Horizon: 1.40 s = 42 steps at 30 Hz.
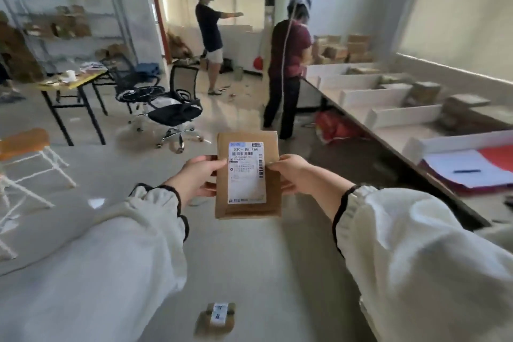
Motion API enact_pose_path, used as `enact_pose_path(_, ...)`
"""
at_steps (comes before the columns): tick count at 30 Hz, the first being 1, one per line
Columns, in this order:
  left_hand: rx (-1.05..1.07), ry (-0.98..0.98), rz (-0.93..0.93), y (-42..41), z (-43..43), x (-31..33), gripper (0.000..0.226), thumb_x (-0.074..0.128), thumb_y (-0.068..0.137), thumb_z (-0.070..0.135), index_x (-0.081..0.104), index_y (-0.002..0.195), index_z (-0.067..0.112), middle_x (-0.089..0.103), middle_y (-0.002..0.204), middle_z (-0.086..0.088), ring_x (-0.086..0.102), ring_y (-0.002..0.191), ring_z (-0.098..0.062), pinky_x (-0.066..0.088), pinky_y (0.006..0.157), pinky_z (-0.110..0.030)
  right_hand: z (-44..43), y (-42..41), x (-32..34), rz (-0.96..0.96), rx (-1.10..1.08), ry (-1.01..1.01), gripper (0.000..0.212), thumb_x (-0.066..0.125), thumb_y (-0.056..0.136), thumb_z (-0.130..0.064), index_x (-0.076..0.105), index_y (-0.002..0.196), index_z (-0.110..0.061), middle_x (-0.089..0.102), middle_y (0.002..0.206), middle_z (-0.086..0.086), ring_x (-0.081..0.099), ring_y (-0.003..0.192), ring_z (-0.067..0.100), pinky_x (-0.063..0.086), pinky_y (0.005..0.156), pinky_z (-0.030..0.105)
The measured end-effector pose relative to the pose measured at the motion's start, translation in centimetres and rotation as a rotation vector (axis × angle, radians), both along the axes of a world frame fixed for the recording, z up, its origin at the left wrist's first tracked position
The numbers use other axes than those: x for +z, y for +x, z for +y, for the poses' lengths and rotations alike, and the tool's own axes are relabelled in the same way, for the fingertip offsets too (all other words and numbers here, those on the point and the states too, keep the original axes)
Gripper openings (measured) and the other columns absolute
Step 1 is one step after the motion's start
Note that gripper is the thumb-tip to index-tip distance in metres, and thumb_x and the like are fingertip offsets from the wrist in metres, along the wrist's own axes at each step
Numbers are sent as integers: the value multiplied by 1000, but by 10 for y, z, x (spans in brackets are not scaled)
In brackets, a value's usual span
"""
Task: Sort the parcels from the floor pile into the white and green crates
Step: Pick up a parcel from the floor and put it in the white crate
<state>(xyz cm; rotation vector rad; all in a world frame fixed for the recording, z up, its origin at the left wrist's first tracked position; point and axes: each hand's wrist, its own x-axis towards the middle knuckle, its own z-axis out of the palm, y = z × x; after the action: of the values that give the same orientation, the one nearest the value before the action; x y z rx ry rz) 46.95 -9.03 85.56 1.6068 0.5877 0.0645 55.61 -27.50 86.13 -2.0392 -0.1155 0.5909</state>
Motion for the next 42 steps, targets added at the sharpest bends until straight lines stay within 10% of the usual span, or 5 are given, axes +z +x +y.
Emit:
enact_pose_path(17,-1017,-61,64,73,-481,-25,23,59,92,24,61,114,17,69,101,-10,66,94,-27,55,82,-44,-467,-127,-13,82,-1005,70,15,51,96,-20,49,109,-13,59,102,10,60,95,30,52,85,43)
enact_pose_path(42,-1387,140,188,45,-795,-85,27,64,88,30,54,113,26,66,108,-5,61,101,-29,47,95,-49,-719,-211,-73,225,-1450,206,43,53,95,-20,42,136,-18,60,112,8,62,104,29,52,92,48)
